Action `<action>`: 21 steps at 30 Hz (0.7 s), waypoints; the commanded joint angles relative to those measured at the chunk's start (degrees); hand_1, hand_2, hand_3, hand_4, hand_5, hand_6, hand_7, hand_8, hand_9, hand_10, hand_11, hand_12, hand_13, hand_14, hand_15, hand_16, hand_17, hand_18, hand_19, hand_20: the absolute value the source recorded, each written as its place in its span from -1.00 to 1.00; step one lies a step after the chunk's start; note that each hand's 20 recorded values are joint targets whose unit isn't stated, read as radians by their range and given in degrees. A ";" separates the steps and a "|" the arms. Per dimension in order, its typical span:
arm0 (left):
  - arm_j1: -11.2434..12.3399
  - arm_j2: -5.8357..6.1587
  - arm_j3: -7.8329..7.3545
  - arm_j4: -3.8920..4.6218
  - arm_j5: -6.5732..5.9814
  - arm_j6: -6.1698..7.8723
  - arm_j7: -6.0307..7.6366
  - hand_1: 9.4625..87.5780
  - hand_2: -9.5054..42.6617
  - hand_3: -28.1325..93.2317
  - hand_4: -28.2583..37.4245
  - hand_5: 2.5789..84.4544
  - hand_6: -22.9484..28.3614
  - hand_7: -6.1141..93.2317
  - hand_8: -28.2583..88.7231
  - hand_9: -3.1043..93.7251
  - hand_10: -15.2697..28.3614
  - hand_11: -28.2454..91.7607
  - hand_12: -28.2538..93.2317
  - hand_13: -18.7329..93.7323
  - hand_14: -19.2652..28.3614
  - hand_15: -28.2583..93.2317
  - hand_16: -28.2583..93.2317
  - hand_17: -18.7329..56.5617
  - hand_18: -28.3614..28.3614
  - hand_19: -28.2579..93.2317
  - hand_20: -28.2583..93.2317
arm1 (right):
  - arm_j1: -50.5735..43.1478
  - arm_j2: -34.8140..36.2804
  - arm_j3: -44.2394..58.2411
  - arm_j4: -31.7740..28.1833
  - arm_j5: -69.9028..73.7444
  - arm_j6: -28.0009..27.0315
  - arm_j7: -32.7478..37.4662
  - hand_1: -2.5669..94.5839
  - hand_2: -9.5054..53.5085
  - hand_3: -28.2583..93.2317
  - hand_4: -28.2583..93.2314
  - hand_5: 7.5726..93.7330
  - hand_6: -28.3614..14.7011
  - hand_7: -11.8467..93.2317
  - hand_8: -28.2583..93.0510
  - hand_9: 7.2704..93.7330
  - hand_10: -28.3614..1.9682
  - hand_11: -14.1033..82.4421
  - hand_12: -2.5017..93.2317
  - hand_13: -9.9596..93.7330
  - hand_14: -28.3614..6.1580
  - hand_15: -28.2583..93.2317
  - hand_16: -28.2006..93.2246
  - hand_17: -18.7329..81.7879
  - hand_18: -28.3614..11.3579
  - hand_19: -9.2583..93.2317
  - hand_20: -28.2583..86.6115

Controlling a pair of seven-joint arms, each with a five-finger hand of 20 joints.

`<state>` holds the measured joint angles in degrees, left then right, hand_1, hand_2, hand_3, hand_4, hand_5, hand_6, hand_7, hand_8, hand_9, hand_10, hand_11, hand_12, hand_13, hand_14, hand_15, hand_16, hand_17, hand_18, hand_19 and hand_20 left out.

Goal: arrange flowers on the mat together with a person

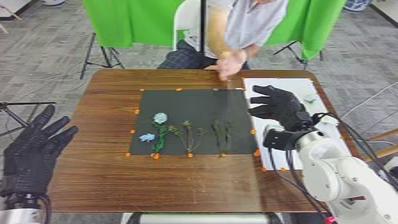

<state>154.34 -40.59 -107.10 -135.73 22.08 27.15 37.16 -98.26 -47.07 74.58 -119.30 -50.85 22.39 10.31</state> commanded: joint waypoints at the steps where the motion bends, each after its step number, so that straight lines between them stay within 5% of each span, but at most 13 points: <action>1: 1.13 1.07 0.57 0.08 -1.07 0.78 1.38 -0.70 -0.37 0.71 -0.88 -0.30 0.08 -0.67 -0.66 -0.31 0.39 -0.21 -0.34 -0.31 0.72 0.20 -0.62 -0.75 0.62 0.08 -0.27 | 0.90 1.19 -0.48 -0.97 -6.46 2.46 1.48 -0.38 -0.86 0.66 -0.97 0.03 0.30 -0.47 -0.75 0.11 -0.23 -0.39 -0.64 0.13 -0.42 0.14 -0.33 -0.30 -0.96 0.21 -0.28; 11: 1.76 1.63 -0.46 -0.15 -1.20 0.88 1.35 -0.70 -0.37 0.71 -0.88 -0.30 0.08 -0.68 -0.66 -0.31 0.40 -0.21 -0.34 -0.31 0.72 0.20 -0.62 -0.75 0.62 0.08 -0.27 | 4.67 4.91 -1.52 -2.90 -30.24 6.63 16.43 -0.36 -0.84 0.65 -0.96 0.01 0.29 -0.48 -0.74 0.11 -0.25 -0.39 -0.64 0.16 -0.41 0.17 -0.33 -0.25 -0.94 0.28 -0.27; 21: 0.67 0.61 -0.65 -0.51 0.26 0.80 -0.28 -0.70 -0.37 0.71 -0.88 -0.30 0.08 -0.68 -0.66 -0.31 0.39 -0.21 -0.34 -0.31 0.72 0.20 -0.62 -0.75 0.62 0.08 -0.27 | 6.87 9.85 -2.30 -1.60 -53.53 -1.27 32.45 -0.34 -0.85 0.64 -0.94 -0.03 0.26 -0.51 -0.73 0.05 -0.33 -0.40 -0.64 0.19 -0.40 0.22 -0.34 -0.22 -0.91 0.38 -0.27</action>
<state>155.02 -39.13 -107.95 -135.86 21.48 27.61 37.81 -93.84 -40.50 72.58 -122.12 -93.98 26.02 37.62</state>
